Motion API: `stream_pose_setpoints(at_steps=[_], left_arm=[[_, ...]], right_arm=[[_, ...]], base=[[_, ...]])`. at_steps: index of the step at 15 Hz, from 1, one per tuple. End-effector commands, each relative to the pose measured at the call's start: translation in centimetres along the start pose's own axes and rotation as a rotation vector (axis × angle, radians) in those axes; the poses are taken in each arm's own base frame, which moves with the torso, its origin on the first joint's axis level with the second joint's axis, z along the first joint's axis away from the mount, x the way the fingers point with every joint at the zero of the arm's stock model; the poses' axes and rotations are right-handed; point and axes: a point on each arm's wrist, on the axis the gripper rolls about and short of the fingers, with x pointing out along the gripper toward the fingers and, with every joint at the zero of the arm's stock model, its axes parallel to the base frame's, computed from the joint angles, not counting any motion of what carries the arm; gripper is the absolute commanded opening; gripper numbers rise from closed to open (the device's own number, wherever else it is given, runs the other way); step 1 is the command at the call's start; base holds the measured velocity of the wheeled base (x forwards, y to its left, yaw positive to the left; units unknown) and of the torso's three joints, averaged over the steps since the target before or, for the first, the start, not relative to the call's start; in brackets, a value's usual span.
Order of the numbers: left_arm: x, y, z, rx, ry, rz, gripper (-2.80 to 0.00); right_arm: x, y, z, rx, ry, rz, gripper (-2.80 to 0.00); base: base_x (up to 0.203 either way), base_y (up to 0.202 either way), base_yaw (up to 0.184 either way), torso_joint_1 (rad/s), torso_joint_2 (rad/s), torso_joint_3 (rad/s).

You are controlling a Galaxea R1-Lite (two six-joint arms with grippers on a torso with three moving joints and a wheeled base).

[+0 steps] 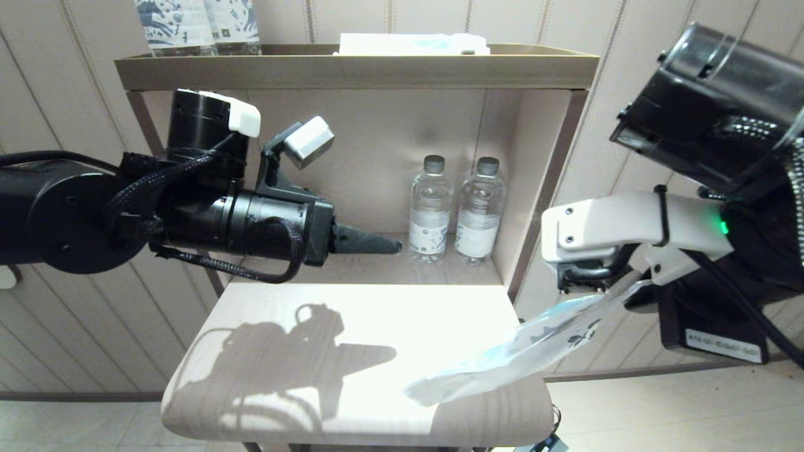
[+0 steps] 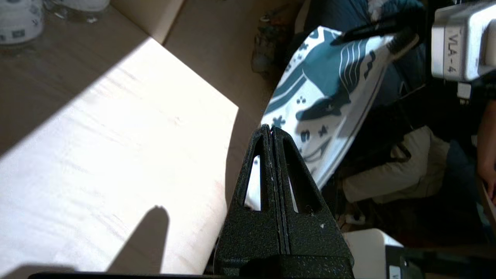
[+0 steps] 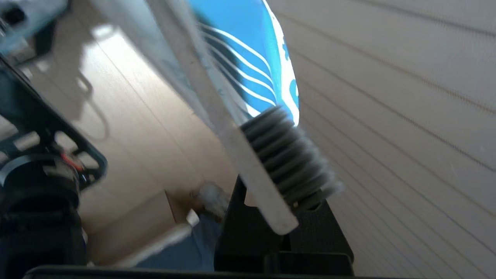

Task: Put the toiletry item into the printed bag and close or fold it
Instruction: Hand it to the other hand

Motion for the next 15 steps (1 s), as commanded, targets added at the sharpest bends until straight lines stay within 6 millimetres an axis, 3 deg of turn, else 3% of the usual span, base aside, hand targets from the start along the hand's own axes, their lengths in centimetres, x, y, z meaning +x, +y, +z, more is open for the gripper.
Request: stream_pose_setpoints(at_steps=[1, 8, 15], left_arm=[[-0.6, -0.5, -0.4, 0.017, -0.004, -0.004, -2.8], [-0.4, -0.4, -0.3, 0.039, -0.016, -0.008, -2.8], [-0.3, -0.3, -0.4, 0.037, -0.014, -0.011, -2.8]], right_arm=[[-0.1, 0.5, -0.1, -0.041, 0.043, -0.017, -2.8], [-0.7, 1.0, -0.6, -0.111, 0.134, -0.129, -2.8], [-1.0, 1.0, -0.3, -0.073, 0.065, -0.133, -2.8]], base=[[0.0, 0.0, 0.0, 0.0, 0.0, 0.0], [0.0, 0.0, 0.0, 0.0, 0.0, 0.0], [0.0, 0.0, 0.0, 0.0, 0.0, 0.0]])
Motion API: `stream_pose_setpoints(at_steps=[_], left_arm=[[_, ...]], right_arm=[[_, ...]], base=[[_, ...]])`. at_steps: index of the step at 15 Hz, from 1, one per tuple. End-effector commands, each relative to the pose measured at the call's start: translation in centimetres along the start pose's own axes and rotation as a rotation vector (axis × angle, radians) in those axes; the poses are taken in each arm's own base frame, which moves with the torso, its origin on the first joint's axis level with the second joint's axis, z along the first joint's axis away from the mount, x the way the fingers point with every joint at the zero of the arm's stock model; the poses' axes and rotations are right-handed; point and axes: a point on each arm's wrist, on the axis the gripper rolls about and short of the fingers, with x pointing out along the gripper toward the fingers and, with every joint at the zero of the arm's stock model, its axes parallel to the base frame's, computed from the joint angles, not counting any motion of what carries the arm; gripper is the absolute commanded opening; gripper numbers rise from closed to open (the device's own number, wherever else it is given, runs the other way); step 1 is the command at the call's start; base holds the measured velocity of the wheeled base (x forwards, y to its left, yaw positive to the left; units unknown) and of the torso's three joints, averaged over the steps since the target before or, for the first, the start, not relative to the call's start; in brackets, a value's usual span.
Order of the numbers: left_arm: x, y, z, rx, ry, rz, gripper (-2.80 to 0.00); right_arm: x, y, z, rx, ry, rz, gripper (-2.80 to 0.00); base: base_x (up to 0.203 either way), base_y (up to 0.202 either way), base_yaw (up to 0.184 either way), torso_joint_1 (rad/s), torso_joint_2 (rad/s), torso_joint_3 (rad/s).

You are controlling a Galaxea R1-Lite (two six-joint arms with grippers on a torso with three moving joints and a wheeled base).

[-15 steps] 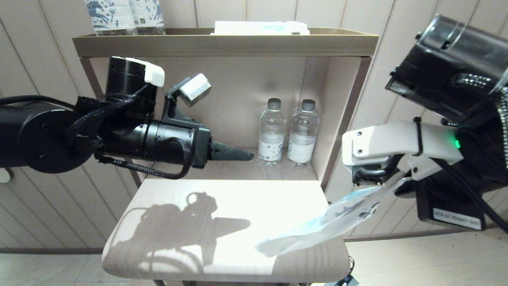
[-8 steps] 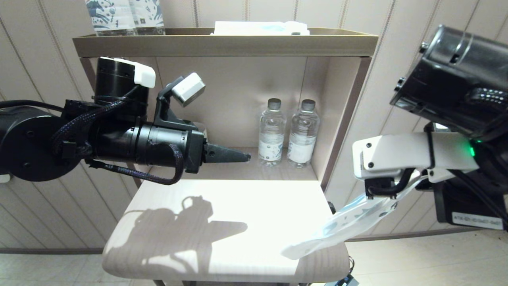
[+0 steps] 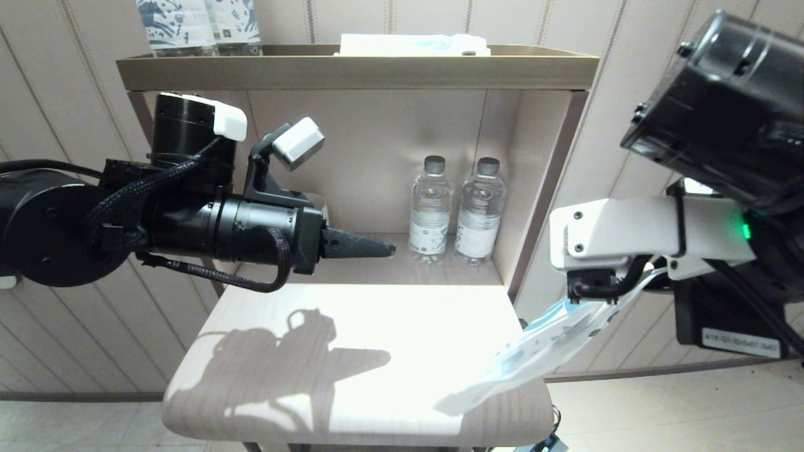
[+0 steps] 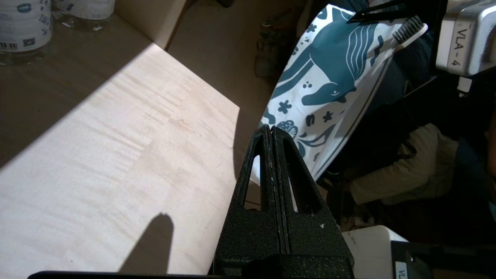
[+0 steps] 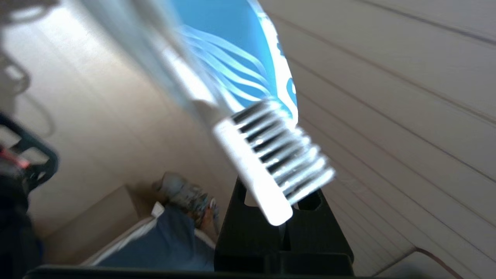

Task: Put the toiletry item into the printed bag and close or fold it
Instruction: Hand it to the other hand

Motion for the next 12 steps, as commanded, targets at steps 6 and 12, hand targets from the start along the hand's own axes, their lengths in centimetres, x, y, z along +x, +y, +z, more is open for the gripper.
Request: stream_pose_setpoints(at_steps=[6, 12], left_arm=[[-1.2, -2.0, 2.5, -0.072, -0.098, 0.006, -2.8], [-0.9, -2.0, 3.5, -0.225, -0.115, -0.015, -2.8]], right_arm=[[2.4, 1.2, 4.4, -0.014, -0.07, 0.083, -2.8], [2.4, 0.8, 6.1, 0.093, -0.24, 0.153, -2.8]], base=[[0.0, 0.0, 0.0, 0.0, 0.0, 0.0], [0.0, 0.0, 0.0, 0.0, 0.0, 0.0]])
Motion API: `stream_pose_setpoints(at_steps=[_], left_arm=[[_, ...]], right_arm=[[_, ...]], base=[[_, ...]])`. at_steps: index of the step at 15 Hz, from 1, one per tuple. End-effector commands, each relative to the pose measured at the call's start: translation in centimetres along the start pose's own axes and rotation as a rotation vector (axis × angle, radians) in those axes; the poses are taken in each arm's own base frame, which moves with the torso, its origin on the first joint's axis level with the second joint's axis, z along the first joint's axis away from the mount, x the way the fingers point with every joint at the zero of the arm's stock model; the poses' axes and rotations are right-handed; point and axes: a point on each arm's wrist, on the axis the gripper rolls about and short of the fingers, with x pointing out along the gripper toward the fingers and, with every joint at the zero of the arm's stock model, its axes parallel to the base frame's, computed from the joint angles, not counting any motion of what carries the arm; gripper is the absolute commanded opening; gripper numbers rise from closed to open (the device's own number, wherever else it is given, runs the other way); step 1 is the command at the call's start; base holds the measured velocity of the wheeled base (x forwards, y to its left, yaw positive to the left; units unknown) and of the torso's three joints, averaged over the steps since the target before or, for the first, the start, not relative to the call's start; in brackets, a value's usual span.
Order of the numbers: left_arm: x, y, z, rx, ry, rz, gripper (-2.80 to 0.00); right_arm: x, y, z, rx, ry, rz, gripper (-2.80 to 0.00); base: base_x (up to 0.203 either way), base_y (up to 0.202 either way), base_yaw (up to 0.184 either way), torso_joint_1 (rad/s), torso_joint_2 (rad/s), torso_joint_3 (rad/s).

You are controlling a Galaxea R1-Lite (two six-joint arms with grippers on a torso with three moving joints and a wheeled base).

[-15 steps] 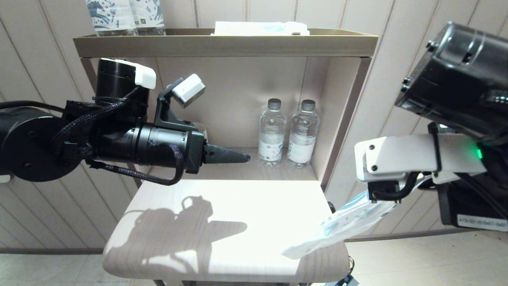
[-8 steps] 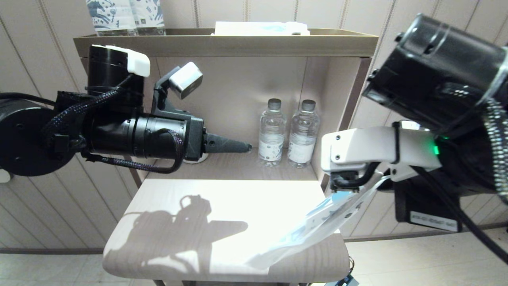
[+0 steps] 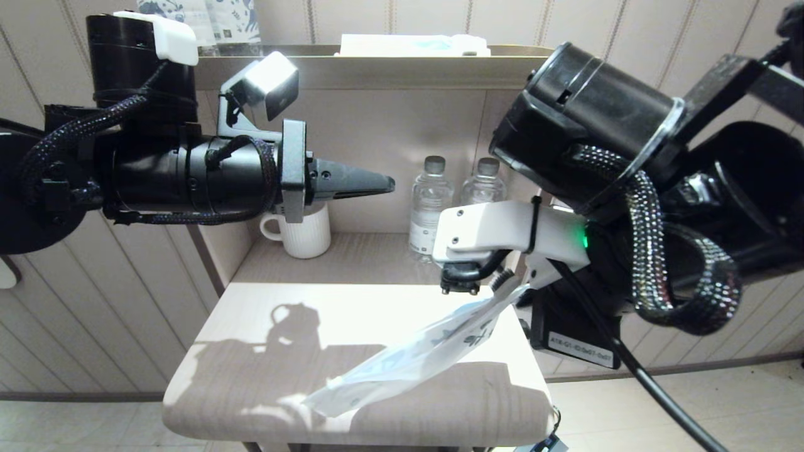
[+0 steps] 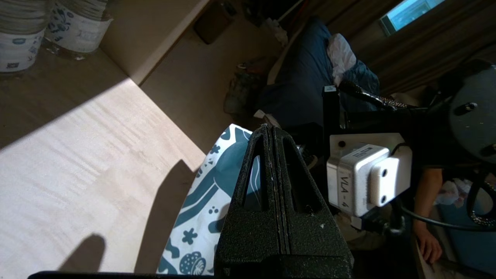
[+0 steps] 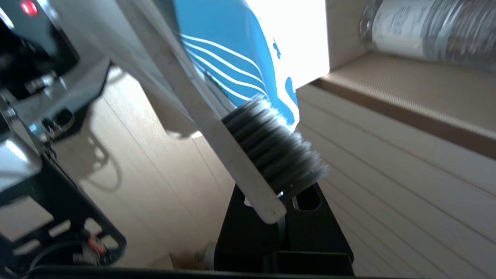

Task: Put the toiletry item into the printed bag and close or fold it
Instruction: Hand it to the other hand

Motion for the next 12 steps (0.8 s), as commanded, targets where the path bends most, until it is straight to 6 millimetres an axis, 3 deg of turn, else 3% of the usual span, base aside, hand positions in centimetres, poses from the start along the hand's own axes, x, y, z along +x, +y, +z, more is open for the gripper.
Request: stream_pose_setpoints(at_steps=[1, 6, 12], left_arm=[[1.5, 0.9, -0.5, -0.033, 0.039, -0.009, -2.8], [4.1, 1.2, -2.2, -0.091, 0.12, -0.042, -2.8], [3.2, -0.3, -1.6, -0.117, 0.098, -0.063, -2.8]], right_arm=[[0.0, -0.3, 0.2, 0.016, -0.03, -0.009, -2.8], [-0.2, -0.8, 0.3, 0.085, -0.12, 0.069, -2.8], [1.2, -0.9, 0.6, 0.124, -0.11, 0.132, -2.8]], base=[[0.0, 0.0, 0.0, 0.0, 0.0, 0.0], [0.0, 0.0, 0.0, 0.0, 0.0, 0.0], [0.0, 0.0, 0.0, 0.0, 0.0, 0.0]])
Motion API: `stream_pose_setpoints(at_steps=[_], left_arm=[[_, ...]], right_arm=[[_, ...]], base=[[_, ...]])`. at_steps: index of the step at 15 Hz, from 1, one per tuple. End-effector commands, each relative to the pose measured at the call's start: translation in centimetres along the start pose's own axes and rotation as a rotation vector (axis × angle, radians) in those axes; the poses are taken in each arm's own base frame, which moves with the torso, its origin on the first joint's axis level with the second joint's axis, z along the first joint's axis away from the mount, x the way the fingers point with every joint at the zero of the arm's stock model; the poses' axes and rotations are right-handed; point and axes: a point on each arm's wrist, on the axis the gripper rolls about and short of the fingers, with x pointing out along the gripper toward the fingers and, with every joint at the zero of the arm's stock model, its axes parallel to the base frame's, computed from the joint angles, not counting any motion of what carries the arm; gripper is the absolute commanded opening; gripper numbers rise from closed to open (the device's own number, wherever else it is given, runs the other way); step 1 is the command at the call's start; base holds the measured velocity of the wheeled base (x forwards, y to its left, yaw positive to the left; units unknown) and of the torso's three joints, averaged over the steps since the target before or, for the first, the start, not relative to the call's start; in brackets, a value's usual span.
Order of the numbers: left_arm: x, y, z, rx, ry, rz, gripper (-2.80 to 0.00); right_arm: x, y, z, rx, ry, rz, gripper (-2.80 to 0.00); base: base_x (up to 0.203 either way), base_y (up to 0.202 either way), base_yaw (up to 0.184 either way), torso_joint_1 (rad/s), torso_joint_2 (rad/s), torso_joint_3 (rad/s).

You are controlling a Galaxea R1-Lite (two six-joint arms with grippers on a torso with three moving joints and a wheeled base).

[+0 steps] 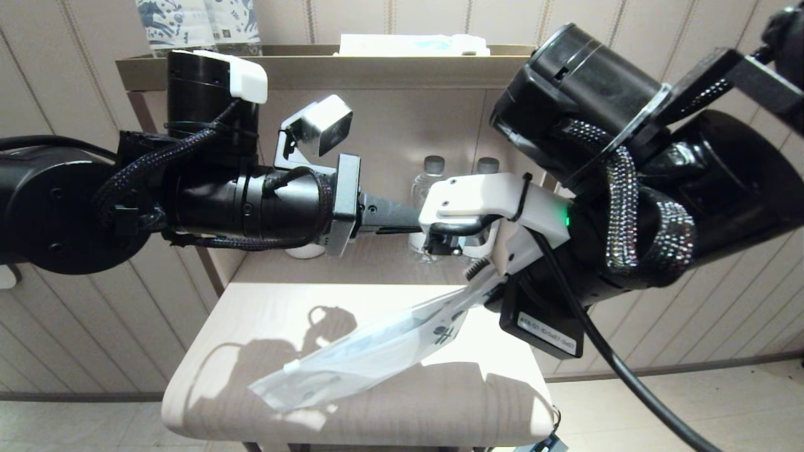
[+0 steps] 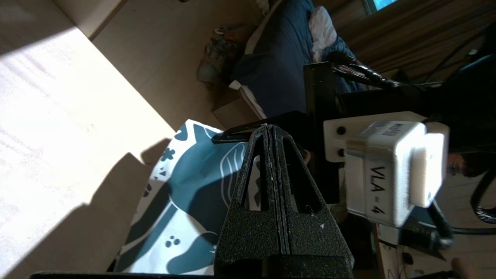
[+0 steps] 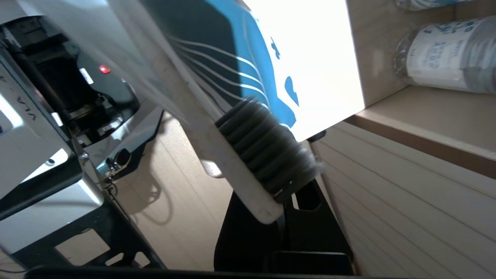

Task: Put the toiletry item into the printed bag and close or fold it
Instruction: Hand it to the other hand

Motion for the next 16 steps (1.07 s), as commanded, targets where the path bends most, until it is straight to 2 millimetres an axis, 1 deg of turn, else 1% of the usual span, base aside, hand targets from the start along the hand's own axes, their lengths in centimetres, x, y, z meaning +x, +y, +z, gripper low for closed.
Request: stream_pose_setpoints(at_steps=[1, 5, 8, 11, 13, 16], left_arm=[[-0.3, -0.7, 0.1, -0.003, -0.004, -0.015, -2.8], [0.6, -2.3, -1.1, -0.019, 0.039, -0.059, -2.8], [0.7, -2.4, -1.2, -0.041, 0.045, -0.064, -2.8], [1.0, -2.3, -1.4, -0.048, 0.056, -0.066, -2.8], [1.6, -2.6, -1.9, -0.05, 0.077, -0.077, -2.8], [2.2, -2.3, -2.3, -0.057, 0.098, -0.078, -2.8]], right_arm=[[0.6, 0.1, 0.1, 0.0, 0.016, 0.016, -2.8], [1.4, 0.2, 0.6, 0.002, -0.007, 0.043, -2.8], [1.5, 0.2, 0.7, 0.021, -0.014, 0.058, -2.8], [1.1, 0.0, 0.5, 0.058, -0.05, 0.135, -2.8], [1.3, 0.1, 0.3, 0.084, -0.045, 0.161, -2.8], [1.5, 0.1, 0.5, 0.088, -0.058, 0.169, -2.8]], base=[[0.0, 0.0, 0.0, 0.0, 0.0, 0.0], [0.0, 0.0, 0.0, 0.0, 0.0, 0.0], [0.0, 0.0, 0.0, 0.0, 0.0, 0.0], [0.0, 0.0, 0.0, 0.0, 0.0, 0.0], [0.0, 0.0, 0.0, 0.0, 0.0, 0.0], [0.0, 0.0, 0.0, 0.0, 0.0, 0.0]])
